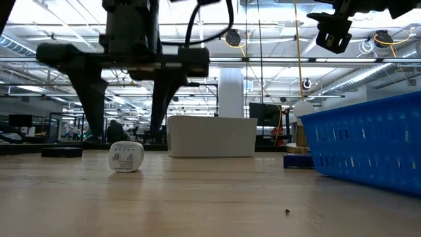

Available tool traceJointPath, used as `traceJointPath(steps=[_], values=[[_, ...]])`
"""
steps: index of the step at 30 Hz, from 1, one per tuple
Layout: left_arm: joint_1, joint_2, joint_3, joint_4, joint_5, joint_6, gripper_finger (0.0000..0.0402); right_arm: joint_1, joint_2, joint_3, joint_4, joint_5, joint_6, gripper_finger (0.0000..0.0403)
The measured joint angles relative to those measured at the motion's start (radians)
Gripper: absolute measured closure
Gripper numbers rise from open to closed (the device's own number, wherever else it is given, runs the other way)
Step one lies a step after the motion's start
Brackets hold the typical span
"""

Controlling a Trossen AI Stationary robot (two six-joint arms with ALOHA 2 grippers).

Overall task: Pick & Place Office items
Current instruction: Put the green charger adapter into the gray bin

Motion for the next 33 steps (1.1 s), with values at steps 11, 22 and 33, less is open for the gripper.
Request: traceJointPath(steps=[11,22,33], values=[[-0.014,0.084,0.000,0.078,0.047,0.001,0.0096,0.000,0.000,0.000,0.045,0.001,0.000,0.0161],[-0.020,0.102,0.004,0.076,0.012,-0.023,0.0096,0.000,0.000,0.000,0.045,0.001,0.006,0.0161],[-0.013,0.104,0.003,0.083,-0.013,-0.034,0.0126,0.000,0.000,0.000,0.045,0.001,0.012,0.0161]])
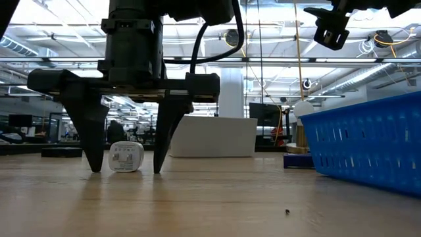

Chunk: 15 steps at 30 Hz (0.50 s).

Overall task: Pick & Place Office items
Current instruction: Put the green charger adapter into the gray bin

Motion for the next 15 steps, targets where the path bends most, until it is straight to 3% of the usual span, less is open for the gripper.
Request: traceJointPath(steps=[10,15], values=[[0.003,0.001,-0.001,-0.004,-0.036,0.000,0.0258,0.000,0.000,0.000,0.000,0.000,0.000,0.0161],[0.003,-0.002,-0.002,0.007,-0.034,0.040,0.0266,0.000,0.000,0.000,0.000,0.000,0.000,0.0161]])
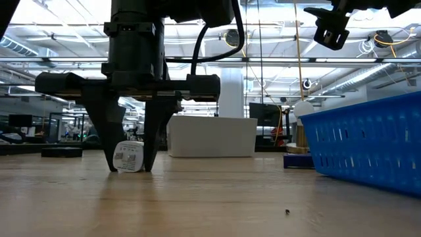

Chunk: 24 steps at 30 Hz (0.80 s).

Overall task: Pick & Place Office items
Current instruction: Put the green charger adapter into the gray bin

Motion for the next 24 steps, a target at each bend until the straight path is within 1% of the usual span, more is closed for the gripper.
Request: traceJointPath(steps=[7,12,17,24], values=[[0.001,0.007,0.036,-0.008,0.001,0.056,0.0266,0.000,0.000,0.000,0.000,0.000,0.000,0.0161],[0.004,0.004,0.111,-0.039,-0.004,0.133,0.0266,0.000,0.000,0.000,0.000,0.000,0.000,0.0161],[0.011,0.004,0.215,-0.129,-0.024,0.185,0.0266,0.000,0.000,0.000,0.000,0.000,0.000,0.0161],[0.069,0.002,0.411,-0.320,-0.125,0.326,0.0266,0.000,0.000,0.000,0.000,0.006,-0.009,0.0161]])
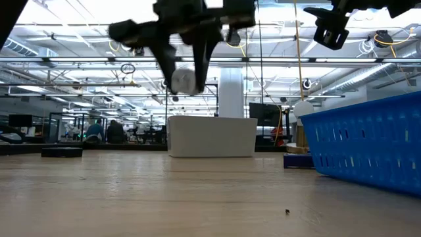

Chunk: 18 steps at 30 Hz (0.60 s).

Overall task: Pick & Place Office items
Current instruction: Put the green charger adapter into the gray bin

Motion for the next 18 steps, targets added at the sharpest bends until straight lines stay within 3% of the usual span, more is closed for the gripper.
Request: traceJointPath(steps=[9,18], values=[[0.137,-0.002,0.201,-0.128,-0.086,0.302,0.0266,0.000,0.000,0.000,0.002,0.103,-0.003,0.0161],[0.295,-0.002,0.252,-0.194,-0.097,0.571,0.0266,-0.001,0.000,0.000,0.007,0.179,0.022,0.0161]])
